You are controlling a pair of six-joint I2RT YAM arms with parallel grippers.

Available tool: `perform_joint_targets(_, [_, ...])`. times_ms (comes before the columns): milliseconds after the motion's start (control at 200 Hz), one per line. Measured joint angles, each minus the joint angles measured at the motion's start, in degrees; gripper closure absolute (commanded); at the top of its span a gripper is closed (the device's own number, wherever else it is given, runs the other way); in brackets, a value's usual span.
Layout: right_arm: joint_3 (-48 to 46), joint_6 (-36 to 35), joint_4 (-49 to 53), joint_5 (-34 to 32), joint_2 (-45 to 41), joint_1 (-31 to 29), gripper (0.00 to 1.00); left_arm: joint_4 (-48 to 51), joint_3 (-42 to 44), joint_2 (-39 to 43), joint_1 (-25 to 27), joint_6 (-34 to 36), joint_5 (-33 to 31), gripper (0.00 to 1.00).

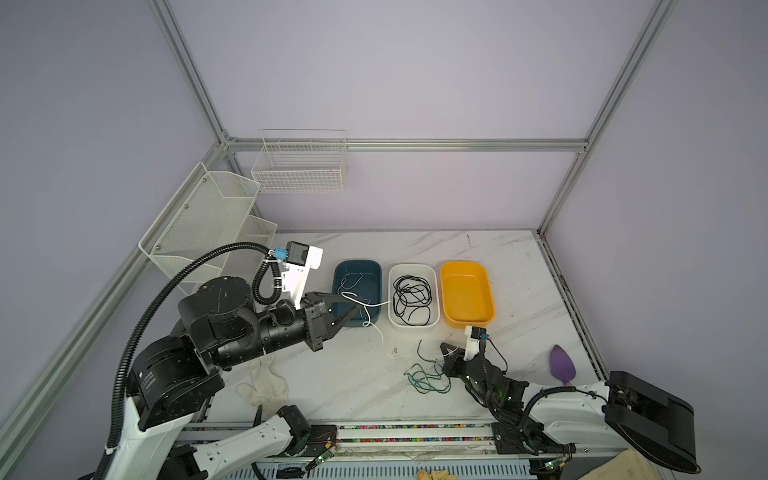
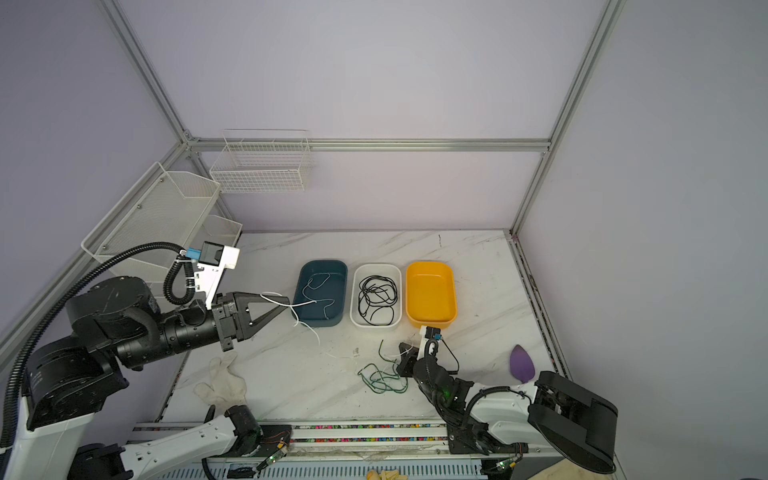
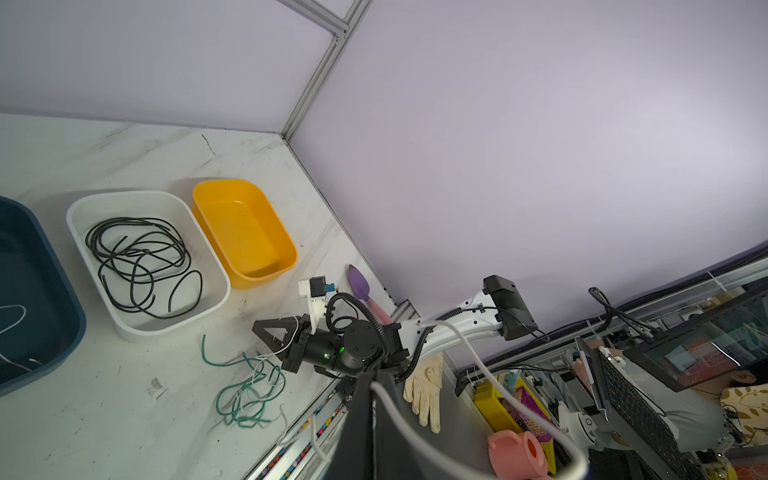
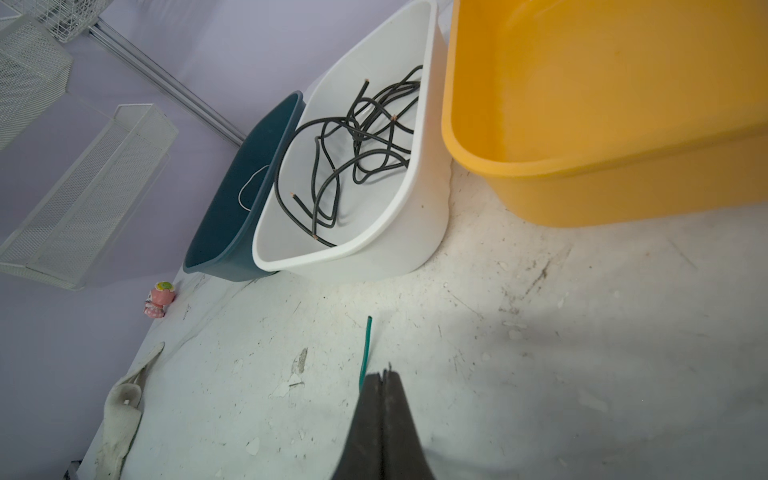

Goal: Untangle the cables
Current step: 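Pull the white wire up with the left gripper while the right lowers toward green wires, then lift the white wire high over the teal tray with the left gripper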

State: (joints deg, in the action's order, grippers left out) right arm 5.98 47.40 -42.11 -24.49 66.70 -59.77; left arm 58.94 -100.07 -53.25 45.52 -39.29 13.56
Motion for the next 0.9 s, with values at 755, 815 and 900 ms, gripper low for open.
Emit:
perform_joint_targets(755, [-1.0,-0.2,3.0,4.5,-3.0,4.8,1.0,13.3,-30.2,-16.5,0.0,12.6,-7.8,1.0])
perform_joint_targets(815, [-0.4,-0.6,5.3,4.6,-6.0,4.8,1.0,13.7,-30.2,-16.9,0.1,14.1,-10.1,1.0])
perform_joint_targets(900, [1.0,-1.5,8.7,4.5,-11.3,4.8,1.0,13.9,-30.2,-17.5,0.4,16.3,-13.7,1.0])
